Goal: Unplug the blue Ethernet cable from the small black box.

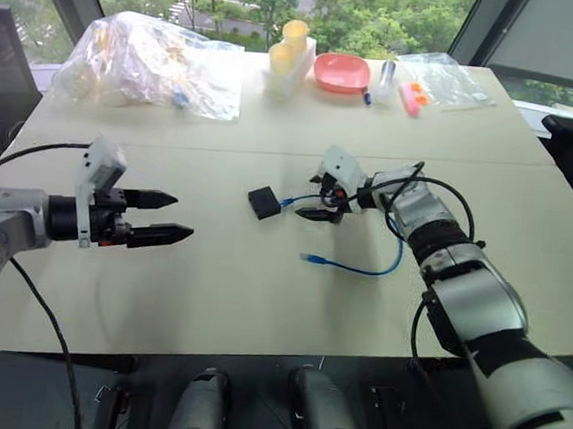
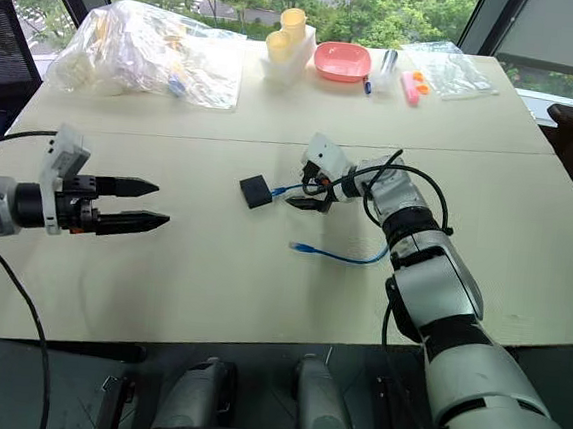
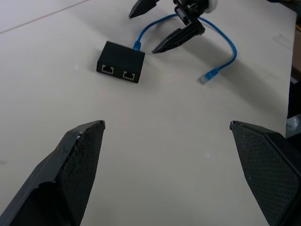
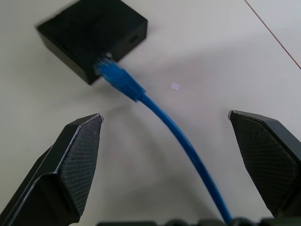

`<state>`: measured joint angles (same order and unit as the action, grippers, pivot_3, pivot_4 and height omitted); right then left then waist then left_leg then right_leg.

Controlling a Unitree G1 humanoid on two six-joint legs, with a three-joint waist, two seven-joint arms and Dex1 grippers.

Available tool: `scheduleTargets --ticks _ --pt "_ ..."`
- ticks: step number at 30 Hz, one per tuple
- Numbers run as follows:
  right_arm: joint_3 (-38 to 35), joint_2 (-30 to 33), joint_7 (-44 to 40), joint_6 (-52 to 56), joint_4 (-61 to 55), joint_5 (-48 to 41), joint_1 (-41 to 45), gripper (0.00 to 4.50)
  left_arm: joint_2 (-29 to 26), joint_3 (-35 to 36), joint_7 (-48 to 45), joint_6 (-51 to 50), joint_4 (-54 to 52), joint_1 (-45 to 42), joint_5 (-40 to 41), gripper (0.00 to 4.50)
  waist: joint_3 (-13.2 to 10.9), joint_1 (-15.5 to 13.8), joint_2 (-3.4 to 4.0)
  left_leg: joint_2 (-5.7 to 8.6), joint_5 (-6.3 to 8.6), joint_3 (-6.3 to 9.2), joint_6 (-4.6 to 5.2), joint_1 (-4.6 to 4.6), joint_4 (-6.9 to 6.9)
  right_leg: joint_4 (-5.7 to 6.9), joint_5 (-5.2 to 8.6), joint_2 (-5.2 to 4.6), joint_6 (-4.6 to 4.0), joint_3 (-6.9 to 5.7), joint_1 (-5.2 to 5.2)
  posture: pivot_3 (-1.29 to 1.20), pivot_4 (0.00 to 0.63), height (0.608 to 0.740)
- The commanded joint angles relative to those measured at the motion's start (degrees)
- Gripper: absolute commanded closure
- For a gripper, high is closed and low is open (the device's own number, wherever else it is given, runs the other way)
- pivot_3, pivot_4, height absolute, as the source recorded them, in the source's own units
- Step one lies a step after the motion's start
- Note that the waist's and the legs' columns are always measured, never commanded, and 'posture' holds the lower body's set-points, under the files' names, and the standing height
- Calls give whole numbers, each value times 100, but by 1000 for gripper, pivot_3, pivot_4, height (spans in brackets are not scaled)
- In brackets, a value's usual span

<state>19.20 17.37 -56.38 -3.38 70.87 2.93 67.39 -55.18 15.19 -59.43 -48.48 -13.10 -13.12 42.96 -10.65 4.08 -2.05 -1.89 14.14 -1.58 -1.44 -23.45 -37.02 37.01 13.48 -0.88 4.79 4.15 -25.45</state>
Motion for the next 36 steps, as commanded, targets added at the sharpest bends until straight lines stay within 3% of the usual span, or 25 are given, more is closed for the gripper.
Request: scheduleTargets --ticks 1,3,9,15,21,28,32,36 --pt "63 -297 -309 10 453 394 179 564 121 485 373 -103 -571 330 193 0 1 21 -1 2 0 3 0 1 -3 2 0 -5 1 0 1 0 150 737" --pt "105 -386 -439 19 559 582 165 1366 182 608 539 -159 -729 474 248 0 2 37 -3 1 0 2 0 14 -7 5 -1 -6 1 3 10 0 150 737" --pt "1 -536 -530 -66 605 853 104 4441 239 824 816 -118 -893 745 252 0 4 87 -5 2 0 3 -2 107 -5 6 21 5 -40 2 93 0 150 737" --pt "304 -17 1298 -1780 206 1669 315 4441 380 668 910 329 464 -357 -11 0 3 127 -5 9 -7 5 -10 111 -14 12 21 8 -48 2 103 0 150 737" --pt "454 722 2186 -3059 -897 2185 208 4441 643 -272 -157 730 2697 -2335 -418 0 -1 102 -1 20 -9 -9 -15 78 -6 5 16 3 -21 4 75 0 150 737" --pt "-7 988 2418 -2792 -2714 1917 -435 4441 1698 -1153 -1251 1736 5754 -4521 -1412 0 0 145 -2 16 -5 1 -8 21 -6 23 10 19 -8 -5 16 0 150 737" --pt "-106 1103 2506 -2541 -3537 2012 -685 4441 2299 -1057 -1627 1995 7069 -5412 -1572 0 -1 125 -1 17 -5 2 -8 0 -10 28 10 18 -7 -5 -6 0 150 737" --pt "-202 1203 2273 -2180 -4226 1889 -934 4441 2543 -1029 -1802 2288 7773 -5845 -1856 0 0 139 -2 18 -5 2 -7 -2 -11 25 10 18 -6 -5 -5 0 150 737"
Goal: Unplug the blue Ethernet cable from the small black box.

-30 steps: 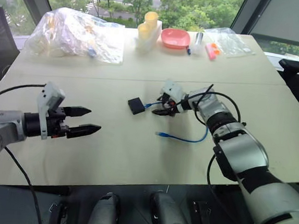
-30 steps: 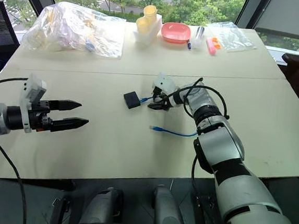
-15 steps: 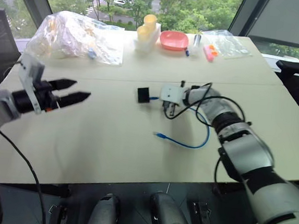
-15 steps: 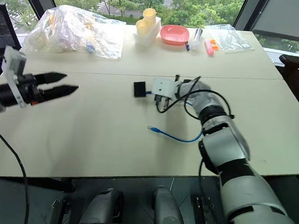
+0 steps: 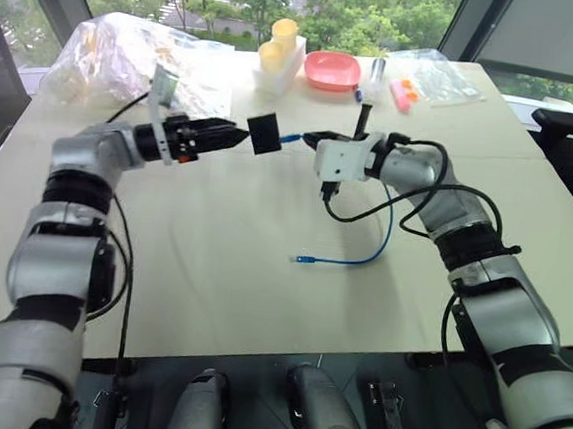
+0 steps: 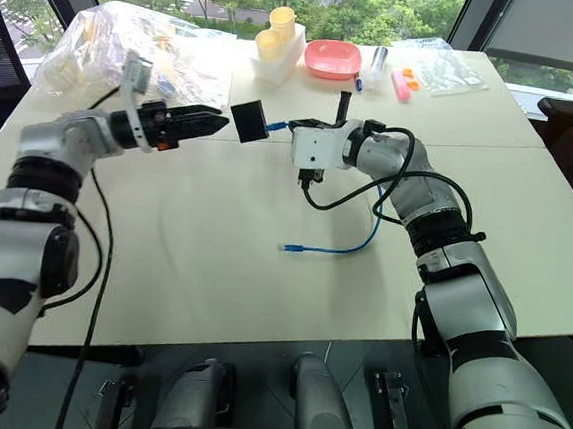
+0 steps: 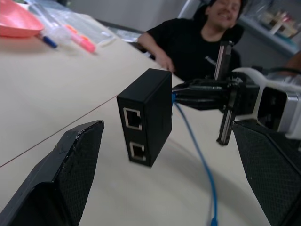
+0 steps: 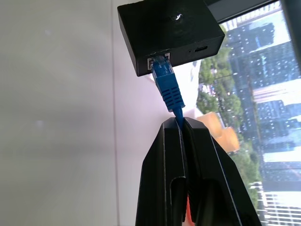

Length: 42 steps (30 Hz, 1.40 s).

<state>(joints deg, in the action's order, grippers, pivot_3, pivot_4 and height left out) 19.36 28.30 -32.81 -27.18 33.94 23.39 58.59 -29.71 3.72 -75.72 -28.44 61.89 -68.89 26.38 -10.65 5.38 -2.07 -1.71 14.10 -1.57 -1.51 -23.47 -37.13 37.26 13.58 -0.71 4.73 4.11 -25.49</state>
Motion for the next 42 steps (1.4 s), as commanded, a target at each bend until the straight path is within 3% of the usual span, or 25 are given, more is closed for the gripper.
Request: scheduleTargets --ticks 1,7,11,17,22,25,27,31,37,42 --pt "-235 129 -112 271 -665 -162 -97 4441 43 102 -184 371 388 -315 -284 0 0 11 0 0 0 -1 0 1 0 0 0 0 0 1 0 0 150 737" --pt "-252 183 -229 616 -1163 -173 -307 4441 262 300 -156 611 751 -480 -441 0 0 -4 0 -1 0 3 1 4 -2 7 0 2 0 0 1 0 150 737" --pt "-240 187 -292 785 -1431 -184 -408 4500 350 430 -119 685 810 -506 -523 1217 0 -7 0 0 0 3 1 1 -4 6 0 1 1 0 1 0 150 737" --pt "-243 154 -424 1043 -1921 -258 -532 4500 383 579 -134 678 826 -511 -617 3984 0 -15 0 0 0 4 1 1 -4 6 -1 1 2 0 2 0 150 737" --pt "-233 237 -800 1375 -2370 -418 -743 4500 367 585 -232 670 775 -494 -697 4003 0 -20 0 0 0 6 1 1 -5 7 -1 2 2 -1 1 0 150 737" --pt "-548 400 -1486 2033 -2743 -1154 -1036 3606 267 435 -674 597 648 -463 -829 4003 0 -41 0 0 0 7 1 1 -4 6 -1 3 2 -2 2 0 150 737" --pt "-943 445 -1735 2643 -2867 -1753 -1123 2644 181 333 -1055 532 530 -433 -916 4003 0 -91 0 0 0 7 1 1 -4 6 -1 4 2 -2 2 0 150 737" --pt "-1663 576 -2691 4948 -3248 -3541 -1168 559 -141 -37 -1678 49 -173 -285 -612 4003 0 -153 0 -2 0 7 1 1 -12 10 -1 3 1 -3 5 0 150 737" --pt "-2250 225 -2777 6875 -3533 -5219 -964 559 -720 -733 -1678 -738 -1992 308 618 4003 -1 -144 0 -12 0 16 1 5 -10 18 -1 3 1 -5 6 0 150 737" --pt "-2245 -354 -2345 7734 -3694 -5932 -687 559 -929 -700 -1678 -1138 -2757 428 1141 4003 0 -148 1 -12 0 16 2 5 -15 23 -1 5 0 -7 5 0 150 737"
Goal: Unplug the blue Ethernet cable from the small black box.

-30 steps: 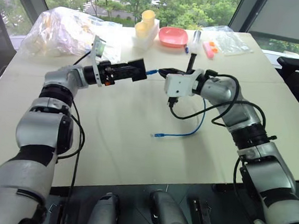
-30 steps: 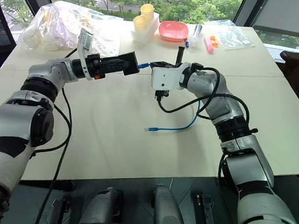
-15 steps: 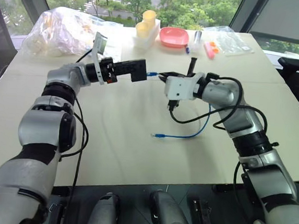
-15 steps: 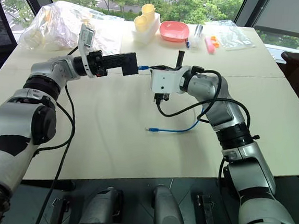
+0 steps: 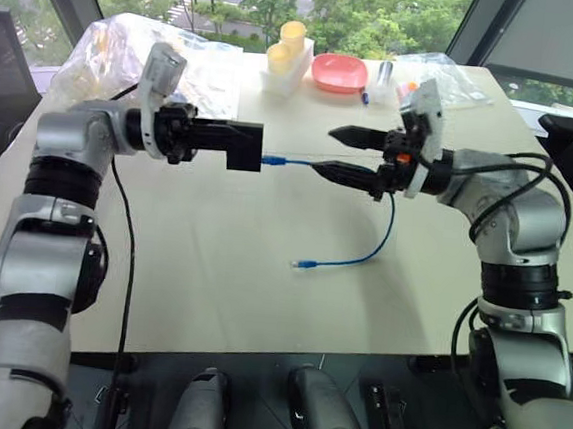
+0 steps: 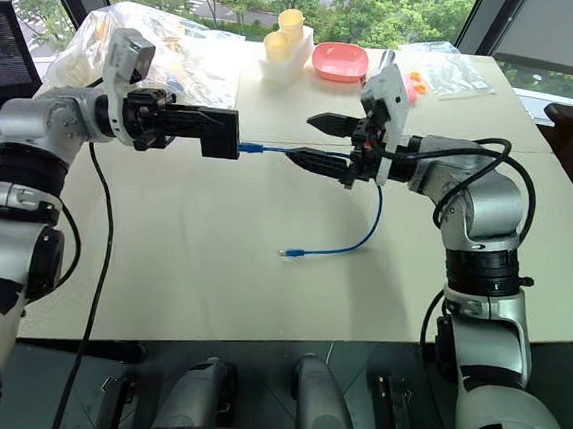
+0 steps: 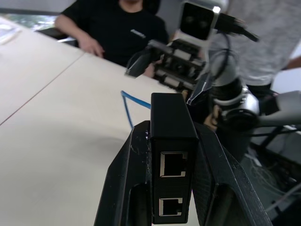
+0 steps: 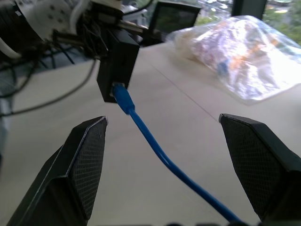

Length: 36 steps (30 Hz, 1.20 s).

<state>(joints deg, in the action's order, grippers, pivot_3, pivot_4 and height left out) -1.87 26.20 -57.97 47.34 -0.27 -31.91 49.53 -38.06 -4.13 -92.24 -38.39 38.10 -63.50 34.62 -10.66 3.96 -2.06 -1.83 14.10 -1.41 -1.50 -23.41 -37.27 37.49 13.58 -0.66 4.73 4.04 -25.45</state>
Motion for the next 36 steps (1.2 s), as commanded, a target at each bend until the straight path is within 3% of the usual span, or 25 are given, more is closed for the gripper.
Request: scheduleTargets --ticks 1,23,26,32,36 --pt "-140 -222 233 382 -286 -501 251 559 -101 94 -26 -153 -437 -103 342 4003 0 -11 0 0 0 0 0 0 -1 0 0 0 0 -1 0 0 150 737" --pt "136 -523 750 460 -444 -822 39 559 -2 133 -26 -194 -597 -64 405 4003 0 -72 0 3 0 -1 1 -5 -7 -4 1 0 0 -4 0 0 150 737" --pt "170 -530 770 384 -407 -791 24 1339 3 146 -26 -209 -608 -60 411 4003 0 -71 0 3 0 -1 1 -6 -7 -4 1 0 0 -4 0 0 150 737" --pt "234 -530 783 284 -349 -752 29 4302 17 187 -26 -231 -637 -44 390 4003 0 -72 0 3 0 -1 1 -6 -7 -4 1 0 0 -4 0 0 150 737" --pt "335 -478 717 174 -338 -659 16 4407 30 215 -25 -215 -602 -72 353 4003 0 -81 0 3 0 -1 1 -6 -8 -3 1 -1 1 -4 1 0 150 737"
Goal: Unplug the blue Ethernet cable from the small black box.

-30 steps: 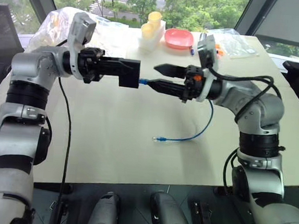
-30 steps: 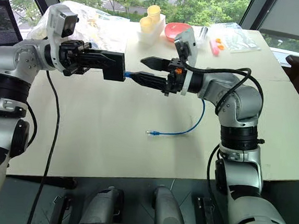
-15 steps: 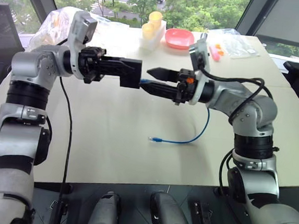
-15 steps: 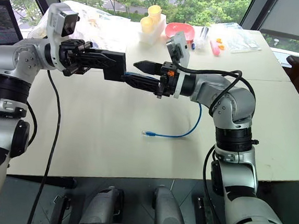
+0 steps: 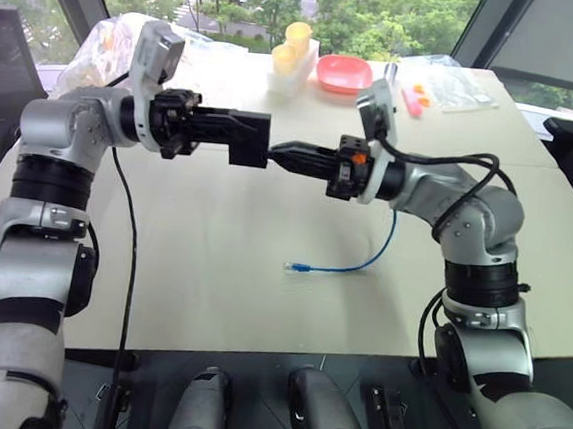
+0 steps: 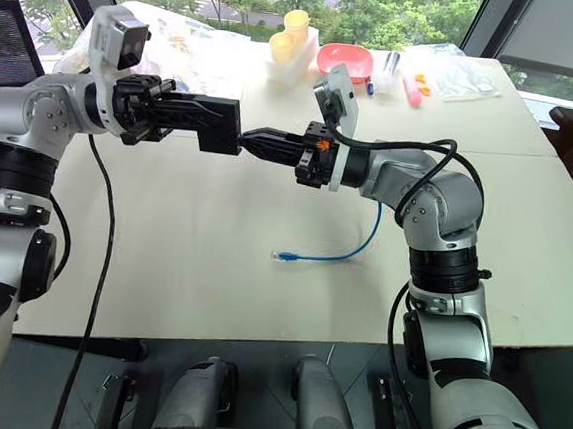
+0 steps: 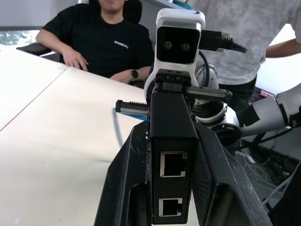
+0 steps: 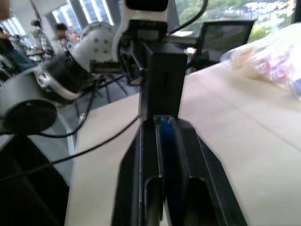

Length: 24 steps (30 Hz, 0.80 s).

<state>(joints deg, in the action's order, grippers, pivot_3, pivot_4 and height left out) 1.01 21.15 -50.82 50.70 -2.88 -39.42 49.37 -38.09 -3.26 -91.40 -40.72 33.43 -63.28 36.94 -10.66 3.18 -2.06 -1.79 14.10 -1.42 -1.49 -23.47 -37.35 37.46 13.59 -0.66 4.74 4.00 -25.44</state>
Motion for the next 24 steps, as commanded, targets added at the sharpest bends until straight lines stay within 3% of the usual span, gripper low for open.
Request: scheduleTargets --ticks 1,18,22,24 --pt "67 40 -19 -186 -81 104 25 4407 35 129 -110 20 -130 -97 117 4003 0 -3 0 0 0 0 0 0 0 0 0 0 0 0 0 0 150 737" --pt "-124 614 -80 -301 -129 175 -393 4407 -313 328 -110 62 -8 -220 97 4003 0 -12 0 0 0 -1 0 0 0 -2 1 0 0 0 0 0 150 737" --pt "-248 698 93 -311 -247 169 -635 4407 -419 402 -110 37 -8 -215 65 4003 0 -33 0 0 0 0 0 0 1 -1 1 2 -1 0 -1 0 150 737" --pt "-136 588 455 -669 6 597 -666 4407 -367 376 -91 119 -42 -134 -76 4003 0 -45 0 0 0 -1 0 0 0 -1 1 2 -1 0 -1 0 150 737"
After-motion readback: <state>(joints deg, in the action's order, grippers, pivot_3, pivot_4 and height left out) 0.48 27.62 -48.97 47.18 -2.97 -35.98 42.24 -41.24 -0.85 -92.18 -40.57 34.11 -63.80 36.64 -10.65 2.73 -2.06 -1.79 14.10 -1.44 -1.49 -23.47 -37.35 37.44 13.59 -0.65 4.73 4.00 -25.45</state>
